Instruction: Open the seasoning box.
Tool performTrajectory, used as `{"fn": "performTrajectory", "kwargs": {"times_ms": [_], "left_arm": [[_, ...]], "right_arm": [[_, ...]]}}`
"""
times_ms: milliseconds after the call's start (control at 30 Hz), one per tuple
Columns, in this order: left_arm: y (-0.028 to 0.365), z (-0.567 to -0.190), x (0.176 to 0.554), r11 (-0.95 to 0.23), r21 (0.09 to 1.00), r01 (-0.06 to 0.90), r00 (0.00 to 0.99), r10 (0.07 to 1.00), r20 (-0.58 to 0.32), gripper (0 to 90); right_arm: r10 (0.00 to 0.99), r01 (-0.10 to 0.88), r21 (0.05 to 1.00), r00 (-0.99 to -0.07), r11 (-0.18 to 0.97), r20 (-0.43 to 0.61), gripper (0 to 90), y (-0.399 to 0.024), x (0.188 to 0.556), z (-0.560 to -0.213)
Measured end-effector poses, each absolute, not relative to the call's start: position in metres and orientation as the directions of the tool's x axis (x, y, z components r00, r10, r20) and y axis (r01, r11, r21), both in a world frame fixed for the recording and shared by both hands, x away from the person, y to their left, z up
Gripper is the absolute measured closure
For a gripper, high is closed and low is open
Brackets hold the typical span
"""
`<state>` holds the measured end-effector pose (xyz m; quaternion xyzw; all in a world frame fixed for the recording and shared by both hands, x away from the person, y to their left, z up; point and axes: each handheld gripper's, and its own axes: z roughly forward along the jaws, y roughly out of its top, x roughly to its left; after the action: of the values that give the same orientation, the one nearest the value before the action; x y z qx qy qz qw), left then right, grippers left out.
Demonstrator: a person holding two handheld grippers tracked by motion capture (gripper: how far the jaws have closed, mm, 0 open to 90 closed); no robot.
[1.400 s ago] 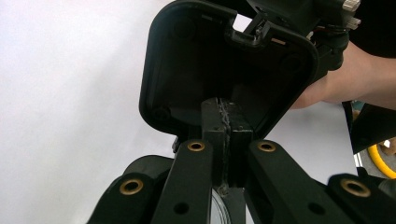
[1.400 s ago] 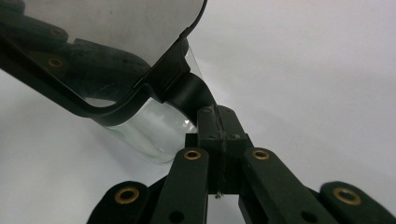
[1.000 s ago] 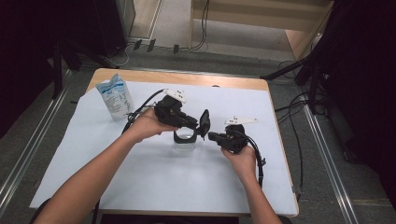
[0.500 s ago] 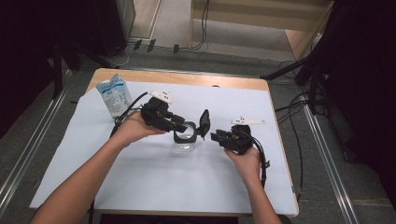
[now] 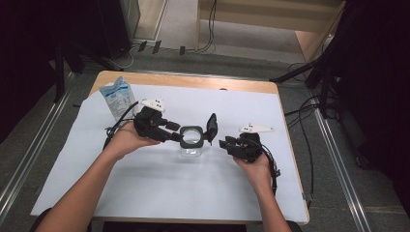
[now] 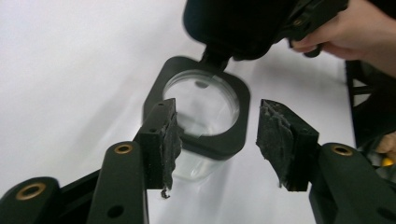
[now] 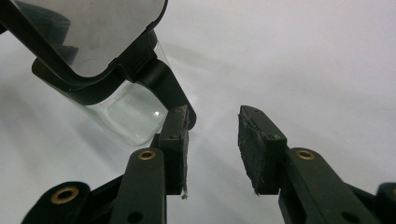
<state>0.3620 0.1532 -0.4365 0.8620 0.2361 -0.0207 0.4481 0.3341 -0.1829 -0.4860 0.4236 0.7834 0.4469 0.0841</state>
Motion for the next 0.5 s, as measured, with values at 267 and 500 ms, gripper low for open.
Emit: {"fn": "performTrajectory", "kwargs": {"times_ms": [267,500], "left_arm": [[0.172,-0.445,0.360,-0.461,0.757,0.463,0.864,0.426,-0.268,46.6],[0.188,-0.451,0.357,-0.441,0.755,0.484,0.847,0.454,-0.278,48.3]], "right_arm": [[0.733,0.577,0.780,-0.636,0.242,0.243,64.9,-0.183,0.338,-0.487],[0.716,0.559,0.785,-0.660,0.266,0.227,66.0,-0.178,0.341,-0.490]]}}
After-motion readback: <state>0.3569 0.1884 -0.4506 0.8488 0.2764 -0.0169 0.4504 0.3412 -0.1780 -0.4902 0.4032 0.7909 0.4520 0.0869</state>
